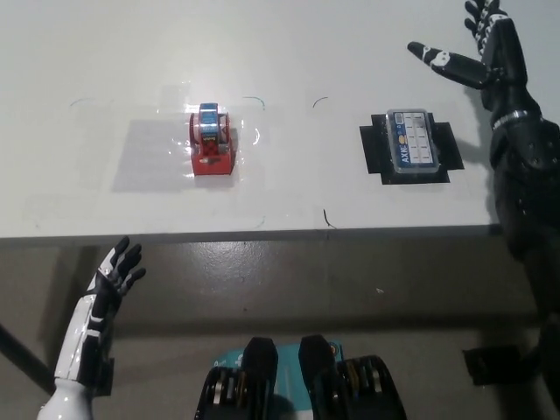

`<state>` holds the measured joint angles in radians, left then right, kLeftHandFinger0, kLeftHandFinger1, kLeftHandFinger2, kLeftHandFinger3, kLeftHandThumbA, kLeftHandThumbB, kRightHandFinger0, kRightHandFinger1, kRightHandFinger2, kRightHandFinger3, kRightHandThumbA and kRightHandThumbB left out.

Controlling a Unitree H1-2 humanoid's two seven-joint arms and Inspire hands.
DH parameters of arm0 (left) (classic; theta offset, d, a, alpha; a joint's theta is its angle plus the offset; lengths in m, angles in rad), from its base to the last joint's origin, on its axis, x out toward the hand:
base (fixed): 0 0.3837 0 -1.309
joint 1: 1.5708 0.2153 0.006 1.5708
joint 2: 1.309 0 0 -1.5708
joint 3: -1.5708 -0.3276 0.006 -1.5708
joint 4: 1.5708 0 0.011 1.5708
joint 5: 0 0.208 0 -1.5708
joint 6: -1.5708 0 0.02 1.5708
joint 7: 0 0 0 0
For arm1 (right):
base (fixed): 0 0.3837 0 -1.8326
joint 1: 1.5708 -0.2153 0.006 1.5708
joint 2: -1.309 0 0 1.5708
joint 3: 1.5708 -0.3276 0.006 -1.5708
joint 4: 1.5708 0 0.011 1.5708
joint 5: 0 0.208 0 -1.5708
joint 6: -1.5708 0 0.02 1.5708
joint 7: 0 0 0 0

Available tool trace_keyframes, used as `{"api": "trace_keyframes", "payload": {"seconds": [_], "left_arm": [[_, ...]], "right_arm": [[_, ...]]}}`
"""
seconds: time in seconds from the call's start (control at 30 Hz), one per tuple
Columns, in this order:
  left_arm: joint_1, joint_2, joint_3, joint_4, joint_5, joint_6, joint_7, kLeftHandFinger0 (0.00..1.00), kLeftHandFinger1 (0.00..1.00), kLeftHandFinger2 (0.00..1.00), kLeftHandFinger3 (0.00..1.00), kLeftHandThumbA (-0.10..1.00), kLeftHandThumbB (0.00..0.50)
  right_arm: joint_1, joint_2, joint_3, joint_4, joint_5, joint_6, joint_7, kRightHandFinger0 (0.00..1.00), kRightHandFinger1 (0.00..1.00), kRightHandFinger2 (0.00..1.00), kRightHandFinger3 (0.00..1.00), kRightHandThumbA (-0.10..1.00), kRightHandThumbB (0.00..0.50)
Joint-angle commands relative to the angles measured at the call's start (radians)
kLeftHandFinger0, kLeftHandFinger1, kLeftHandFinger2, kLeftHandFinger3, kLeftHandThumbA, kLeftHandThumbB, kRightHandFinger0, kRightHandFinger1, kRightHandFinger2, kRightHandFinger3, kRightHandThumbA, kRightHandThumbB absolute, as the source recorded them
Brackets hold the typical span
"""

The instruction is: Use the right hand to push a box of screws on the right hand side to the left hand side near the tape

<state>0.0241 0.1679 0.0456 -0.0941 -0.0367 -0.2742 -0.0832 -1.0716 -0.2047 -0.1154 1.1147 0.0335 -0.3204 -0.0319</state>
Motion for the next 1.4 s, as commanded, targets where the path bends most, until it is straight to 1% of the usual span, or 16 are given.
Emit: {"api": "trace_keyframes", "payload": {"seconds": [0.0,0.13,0.23,0.37,0.5,0.57,0.63,0.73,0.8,0.83,0.93,1.03,1.17,1.23,1.3,1.37], "left_arm": [[0.000,0.011,0.001,-0.037,-0.012,-0.026,-0.012,1.00,1.00,1.00,1.00,1.00,0.022],[-0.001,0.012,0.001,-0.046,-0.010,-0.021,-0.012,1.00,1.00,1.00,1.00,1.00,0.014],[-0.004,0.016,0.003,-0.044,-0.008,-0.020,-0.014,1.00,1.00,1.00,1.00,1.00,0.036],[-0.007,0.019,0.004,-0.052,-0.016,-0.005,-0.018,1.00,1.00,1.00,1.00,1.00,0.050],[-0.007,0.023,0.009,-0.063,-0.012,0.003,-0.017,1.00,1.00,1.00,1.00,1.00,0.044],[-0.009,0.025,0.009,-0.064,-0.015,0.002,-0.020,1.00,1.00,1.00,1.00,1.00,0.031],[-0.009,0.025,0.009,-0.065,-0.019,0.002,-0.022,1.00,1.00,1.00,1.00,1.00,0.029],[-0.011,0.022,0.008,-0.067,-0.019,0.010,-0.022,1.00,1.00,1.00,1.00,1.00,0.038],[-0.011,0.020,0.009,-0.068,-0.023,0.015,-0.023,1.00,1.00,1.00,1.00,1.00,0.037],[-0.013,0.021,0.008,-0.067,-0.019,0.007,-0.023,1.00,1.00,1.00,1.00,1.00,0.023],[-0.014,0.020,0.007,-0.067,-0.022,0.005,-0.024,1.00,1.00,1.00,1.00,1.00,0.011],[-0.017,0.018,0.007,-0.064,-0.021,0.003,-0.024,1.00,1.00,1.00,1.00,1.00,0.007],[-0.022,0.019,0.009,-0.062,-0.017,-0.002,-0.026,1.00,1.00,1.00,1.00,1.00,0.000],[-0.021,0.020,0.009,-0.069,-0.020,0.002,-0.029,1.00,1.00,1.00,1.00,1.00,0.000],[-0.023,0.020,0.010,-0.071,-0.014,0.006,-0.026,1.00,1.00,1.00,1.00,1.00,0.000],[-0.024,0.021,0.011,-0.072,-0.013,0.008,-0.026,1.00,1.00,1.00,1.00,1.00,0.000]], "right_arm": [[-0.128,-0.029,0.011,0.124,-0.017,-0.102,-0.052,1.00,1.00,1.00,1.00,1.00,0.193],[-0.163,-0.031,0.007,0.226,-0.006,-0.087,-0.076,1.00,1.00,1.00,1.00,0.99,0.189],[-0.154,-0.033,0.012,0.261,-0.008,-0.068,-0.075,1.00,1.00,1.00,1.00,1.00,0.159],[-0.131,-0.036,0.008,0.287,0.002,-0.050,-0.068,1.00,1.00,1.00,1.00,1.00,0.177],[-0.106,-0.032,0.008,0.302,0.003,-0.035,-0.071,1.00,1.00,1.00,1.00,1.00,0.135],[-0.094,-0.029,-0.005,0.304,0.018,-0.033,-0.057,1.00,1.00,1.00,1.00,1.00,0.152],[-0.079,-0.026,0.009,0.304,0.001,-0.024,-0.074,1.00,1.00,1.00,1.00,1.00,0.140],[-0.061,-0.019,-0.004,0.304,0.017,-0.021,-0.064,1.00,1.00,1.00,1.00,1.00,0.170],[-0.052,-0.015,0.006,0.303,0.006,-0.018,-0.071,1.00,1.00,1.00,1.00,1.00,0.157],[-0.045,-0.010,0.010,0.303,0.003,-0.022,-0.074,1.00,1.00,1.00,1.00,1.00,0.140],[-0.029,0.011,-0.007,0.304,0.023,-0.016,-0.062,1.00,1.00,1.00,1.00,1.00,0.117],[-0.011,0.027,0.004,0.306,0.012,-0.015,-0.062,1.00,1.00,1.00,1.00,1.00,0.139],[0.001,0.047,-0.013,0.309,0.030,-0.006,-0.053,1.00,1.00,1.00,1.00,1.00,0.152],[0.008,0.059,-0.022,0.310,0.038,-0.006,-0.052,1.00,1.00,1.00,1.00,1.00,0.182],[0.013,0.072,-0.028,0.310,0.042,-0.005,-0.045,1.00,1.00,1.00,1.00,1.00,0.183],[0.014,0.080,-0.024,0.308,0.034,-0.010,-0.046,1.00,1.00,1.00,1.00,1.00,0.171]]}}
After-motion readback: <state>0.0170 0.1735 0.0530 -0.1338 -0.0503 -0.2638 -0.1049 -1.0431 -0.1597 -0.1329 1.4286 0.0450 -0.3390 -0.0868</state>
